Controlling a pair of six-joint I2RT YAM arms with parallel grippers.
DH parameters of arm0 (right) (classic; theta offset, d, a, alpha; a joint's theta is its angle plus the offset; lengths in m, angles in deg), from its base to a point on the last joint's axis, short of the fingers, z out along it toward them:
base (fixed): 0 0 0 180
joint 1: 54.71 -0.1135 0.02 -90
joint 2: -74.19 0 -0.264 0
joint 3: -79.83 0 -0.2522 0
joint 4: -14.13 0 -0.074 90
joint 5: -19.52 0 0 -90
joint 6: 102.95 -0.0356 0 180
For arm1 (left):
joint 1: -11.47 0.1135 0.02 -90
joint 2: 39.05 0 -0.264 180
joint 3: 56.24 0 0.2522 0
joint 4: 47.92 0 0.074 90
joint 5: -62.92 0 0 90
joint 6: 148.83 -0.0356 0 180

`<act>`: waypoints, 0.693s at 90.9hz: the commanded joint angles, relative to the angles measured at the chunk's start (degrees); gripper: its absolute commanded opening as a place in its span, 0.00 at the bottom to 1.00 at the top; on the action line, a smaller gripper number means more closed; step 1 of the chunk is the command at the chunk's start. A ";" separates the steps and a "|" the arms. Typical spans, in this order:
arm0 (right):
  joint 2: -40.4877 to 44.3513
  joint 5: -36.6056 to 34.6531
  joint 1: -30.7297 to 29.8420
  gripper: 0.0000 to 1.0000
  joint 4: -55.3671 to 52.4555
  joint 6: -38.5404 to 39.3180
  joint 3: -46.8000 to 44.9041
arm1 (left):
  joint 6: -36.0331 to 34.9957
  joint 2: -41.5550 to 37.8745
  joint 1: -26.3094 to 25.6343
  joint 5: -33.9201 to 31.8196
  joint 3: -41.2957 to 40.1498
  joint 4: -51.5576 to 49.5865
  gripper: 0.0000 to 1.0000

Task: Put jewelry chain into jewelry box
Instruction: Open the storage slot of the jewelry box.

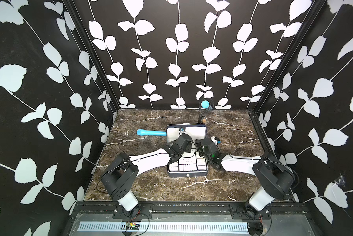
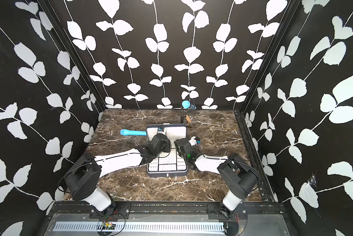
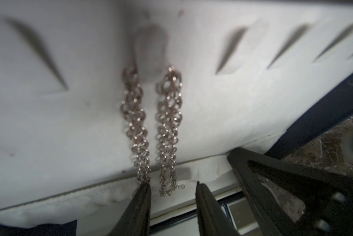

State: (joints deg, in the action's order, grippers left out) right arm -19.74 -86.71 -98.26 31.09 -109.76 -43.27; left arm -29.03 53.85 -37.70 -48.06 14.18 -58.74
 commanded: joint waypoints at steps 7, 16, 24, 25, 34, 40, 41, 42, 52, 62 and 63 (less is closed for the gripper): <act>-0.03 0.93 -0.22 0.04 3.29 1.32 -0.60 | -0.37 1.11 -0.32 -1.28 2.34 0.37 0.34; -0.02 0.98 -0.22 0.04 3.37 1.26 -0.77 | -0.58 1.75 -0.32 -2.16 2.40 0.47 0.33; -0.02 1.24 -0.24 0.04 3.38 1.28 -0.72 | -0.55 2.29 -0.32 -2.23 2.60 0.82 0.30; -0.02 1.34 -0.23 0.04 3.38 1.32 -0.76 | -0.54 2.38 -0.32 -2.23 2.67 0.83 0.30; -0.02 1.44 -0.24 0.04 3.47 1.31 -0.77 | -0.81 2.84 -0.32 -2.52 3.05 0.97 0.27; -0.02 1.67 -0.22 0.04 3.55 1.37 -0.78 | -1.03 3.15 -0.30 -2.87 3.40 1.10 0.26; -0.02 1.70 -0.22 0.04 3.56 1.37 -0.78 | -1.04 3.15 -0.31 -2.95 3.43 1.15 0.26; -0.02 1.76 -0.26 0.04 3.60 1.37 -0.77 | -1.14 3.25 -0.31 -2.98 3.48 1.17 0.26; -0.02 2.00 -0.39 0.04 3.64 1.29 -0.77 | -1.34 4.08 -0.25 -3.24 4.21 1.25 0.26; 0.21 2.01 -0.48 0.04 3.65 1.45 -0.75 | -1.46 4.71 -0.23 -3.28 4.67 1.41 0.26; 0.22 2.00 -0.48 0.04 3.65 1.45 -0.76 | -1.48 4.73 -0.23 -3.33 4.72 1.43 0.26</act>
State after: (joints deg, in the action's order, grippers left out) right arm -19.74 -85.88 -98.24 32.21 -109.35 -43.80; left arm -29.44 58.25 -37.90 -50.72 16.65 -58.70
